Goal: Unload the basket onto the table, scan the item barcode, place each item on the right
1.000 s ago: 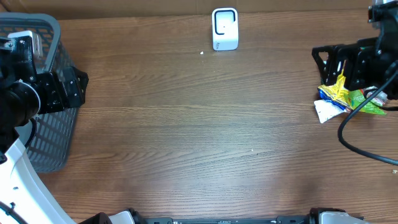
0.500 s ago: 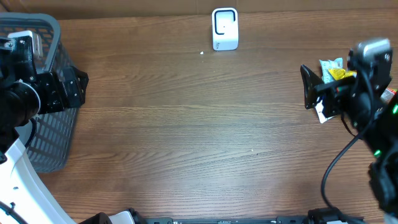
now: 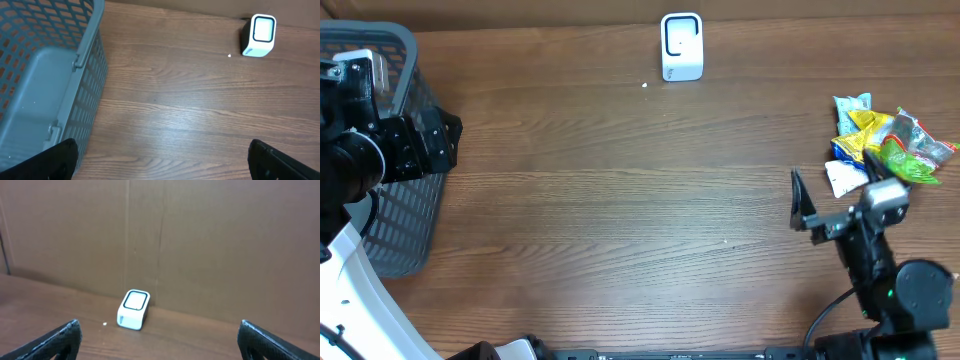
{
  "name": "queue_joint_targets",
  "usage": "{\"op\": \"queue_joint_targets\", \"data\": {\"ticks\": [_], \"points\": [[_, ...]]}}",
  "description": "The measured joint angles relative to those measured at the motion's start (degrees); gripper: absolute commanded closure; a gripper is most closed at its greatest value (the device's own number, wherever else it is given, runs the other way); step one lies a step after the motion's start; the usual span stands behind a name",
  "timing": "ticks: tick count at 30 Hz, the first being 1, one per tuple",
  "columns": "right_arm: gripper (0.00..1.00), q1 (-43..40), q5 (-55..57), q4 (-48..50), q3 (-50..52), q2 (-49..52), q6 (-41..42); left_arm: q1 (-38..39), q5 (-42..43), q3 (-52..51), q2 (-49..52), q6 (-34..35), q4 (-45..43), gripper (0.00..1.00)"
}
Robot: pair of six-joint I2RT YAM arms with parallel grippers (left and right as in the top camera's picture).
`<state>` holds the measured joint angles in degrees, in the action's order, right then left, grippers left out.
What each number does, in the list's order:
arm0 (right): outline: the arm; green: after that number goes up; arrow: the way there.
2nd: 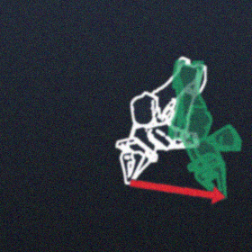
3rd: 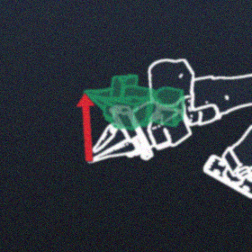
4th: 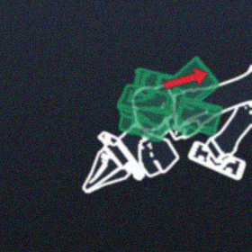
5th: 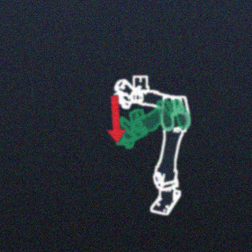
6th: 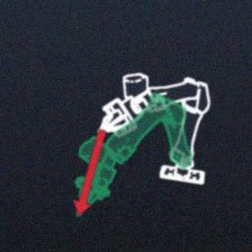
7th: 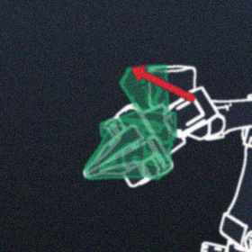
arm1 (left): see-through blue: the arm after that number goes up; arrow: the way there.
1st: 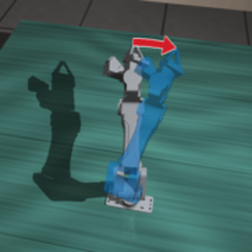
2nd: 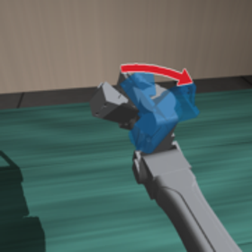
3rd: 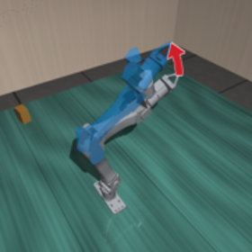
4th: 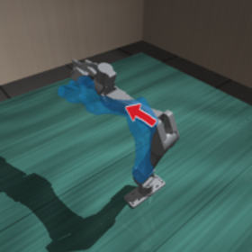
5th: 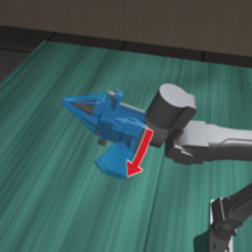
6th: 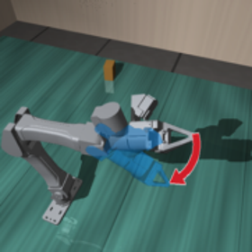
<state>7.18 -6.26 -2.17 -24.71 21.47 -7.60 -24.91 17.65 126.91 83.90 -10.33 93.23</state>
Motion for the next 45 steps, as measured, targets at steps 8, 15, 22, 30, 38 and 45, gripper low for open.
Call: {"op": "queue_joint_targets", "data": {"ticks": [8, 15, 22, 30, 38, 45], "points": [[0.0, 0.0, 0.5, 0.79, 13.53, -10.32, -0.02, 0.0, 0.0, -0.02, 0.0, 0.0, 0.02, 0.0], [0.0, 0.0, 0.57, 1.33, 18.88, -17.29, -0.55, 0.0, 0.02, 0.0, 0.0, 0.0, 0.02, 0.0], [0.0, -0.17, 0.48, 2.27, 23.65, -20.57, -1.07, 0.0, 0.02, 0.0, 0.0, 0.0, 0.02, 0.0], [0.0, -0.46, 0.48, -2.32, 23.65, -20.72, -1.2, 0.0, 0.02, 0.0, 0.0, 0.0, 0.02, 0.0], [0.0, -0.46, 0.48, -2.29, 23.65, -20.74, -1.18, 0.0, 0.02, -0.02, 0.0, 0.0, 0.02, 0.0], [0.0, -0.46, 0.48, -2.29, 23.65, -20.74, -1.27, 0.0, 0.0, -0.02, 0.0, 0.0, 0.02, 0.0]]}}
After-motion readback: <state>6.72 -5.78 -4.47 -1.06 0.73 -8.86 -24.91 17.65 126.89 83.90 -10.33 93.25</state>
